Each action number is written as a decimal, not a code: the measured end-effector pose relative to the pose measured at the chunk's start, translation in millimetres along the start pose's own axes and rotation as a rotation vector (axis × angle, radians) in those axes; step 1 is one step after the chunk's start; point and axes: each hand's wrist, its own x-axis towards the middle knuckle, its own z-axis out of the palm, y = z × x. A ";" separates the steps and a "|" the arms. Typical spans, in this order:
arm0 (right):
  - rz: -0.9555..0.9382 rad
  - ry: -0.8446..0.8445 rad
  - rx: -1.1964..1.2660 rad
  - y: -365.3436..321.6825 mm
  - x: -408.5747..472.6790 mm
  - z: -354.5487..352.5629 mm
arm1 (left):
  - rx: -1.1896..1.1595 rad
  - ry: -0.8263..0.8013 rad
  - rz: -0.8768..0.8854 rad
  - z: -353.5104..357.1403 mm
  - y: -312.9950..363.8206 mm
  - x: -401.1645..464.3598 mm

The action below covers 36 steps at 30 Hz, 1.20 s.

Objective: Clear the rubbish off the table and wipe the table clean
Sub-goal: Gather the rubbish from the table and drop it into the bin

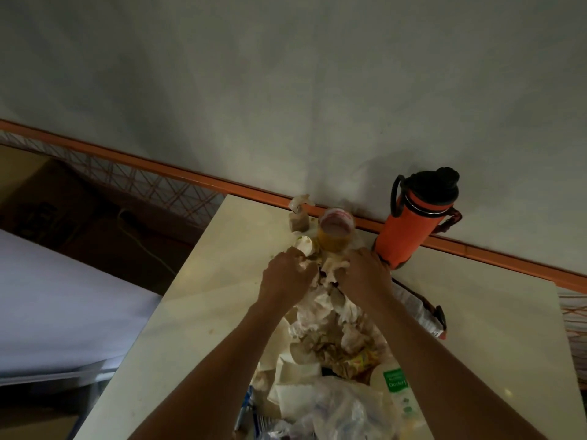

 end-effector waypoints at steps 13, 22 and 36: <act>-0.037 0.261 0.466 11.9 -42.4 -33.5 | 0.037 0.061 -0.062 -0.8 6.7 -1.1; 0.101 -0.106 0.400 11.4 -44.6 -29.3 | -0.664 0.191 -0.237 -62.4 -16.6 -30.9; 0.235 -0.215 0.106 6.4 -51.5 -9.6 | -0.208 0.038 -0.182 -36.1 -38.5 -41.4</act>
